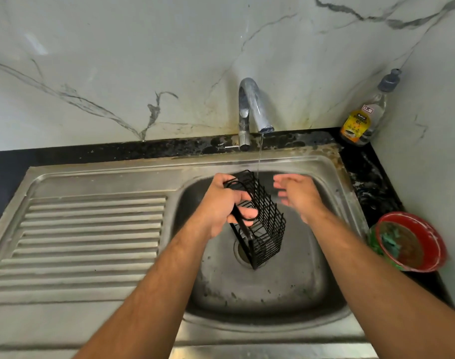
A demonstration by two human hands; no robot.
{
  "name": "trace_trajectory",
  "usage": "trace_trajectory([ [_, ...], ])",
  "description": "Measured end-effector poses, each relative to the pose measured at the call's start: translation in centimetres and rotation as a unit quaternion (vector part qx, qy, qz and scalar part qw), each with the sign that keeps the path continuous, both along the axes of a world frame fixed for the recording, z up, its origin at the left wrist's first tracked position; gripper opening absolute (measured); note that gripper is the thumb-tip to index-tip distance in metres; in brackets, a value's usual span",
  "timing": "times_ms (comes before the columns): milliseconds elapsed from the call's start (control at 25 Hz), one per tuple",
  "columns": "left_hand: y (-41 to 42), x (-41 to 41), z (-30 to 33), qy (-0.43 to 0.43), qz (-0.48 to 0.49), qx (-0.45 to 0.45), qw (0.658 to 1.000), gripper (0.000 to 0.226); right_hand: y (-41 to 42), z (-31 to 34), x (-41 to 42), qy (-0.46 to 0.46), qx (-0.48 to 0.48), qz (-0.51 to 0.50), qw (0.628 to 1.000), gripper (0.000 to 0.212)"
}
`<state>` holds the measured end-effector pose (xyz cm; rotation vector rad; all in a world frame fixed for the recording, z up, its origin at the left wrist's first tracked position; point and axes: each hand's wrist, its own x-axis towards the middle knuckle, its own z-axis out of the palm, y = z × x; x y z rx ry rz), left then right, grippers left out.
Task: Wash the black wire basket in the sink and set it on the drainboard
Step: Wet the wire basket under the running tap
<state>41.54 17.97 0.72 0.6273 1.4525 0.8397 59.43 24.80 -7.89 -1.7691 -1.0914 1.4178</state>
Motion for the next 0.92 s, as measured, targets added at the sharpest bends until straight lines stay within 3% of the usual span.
trace_trajectory([
  [80, -0.7, -0.4, -0.5, 0.038, -0.034, 0.008, 0.999, 0.032, 1.6, 1.7, -1.3, -0.045, 0.081, 0.055, 0.994, 0.017],
  [200, -1.4, -1.1, -1.4, 0.075, -0.077, 0.006, 0.994, 0.038, 4.9, 4.0, -2.2, -0.135, 0.191, 0.171, 0.957, 0.019],
  [360, -1.7, -1.3, -2.7, 0.104, -0.112, 0.002, 0.988, 0.041, 9.5, 4.7, -4.2, -0.222, 0.240, 0.261, 0.908, 0.024],
  [480, -1.1, -1.0, -3.2, 0.120, -0.113, -0.003, 0.986, 0.046, 10.9, 3.3, -6.8, -0.338, 0.255, 0.372, 0.826, 0.036],
  [560, -0.6, -0.8, -3.5, 0.124, -0.115, -0.008, 0.986, 0.047, 11.3, 2.5, -7.8, -0.403, 0.274, 0.388, 0.783, 0.038],
  [840, -0.4, -0.5, -4.4, 0.107, -0.130, -0.002, 0.986, 0.049, 12.3, 1.2, -7.9, -0.349, 0.284, 0.341, 0.825, 0.029],
  [920, -0.4, -0.6, -4.4, 0.106, -0.132, 0.001, 0.986, 0.047, 12.2, 0.8, -7.5, -0.284, 0.265, 0.323, 0.863, 0.035],
])
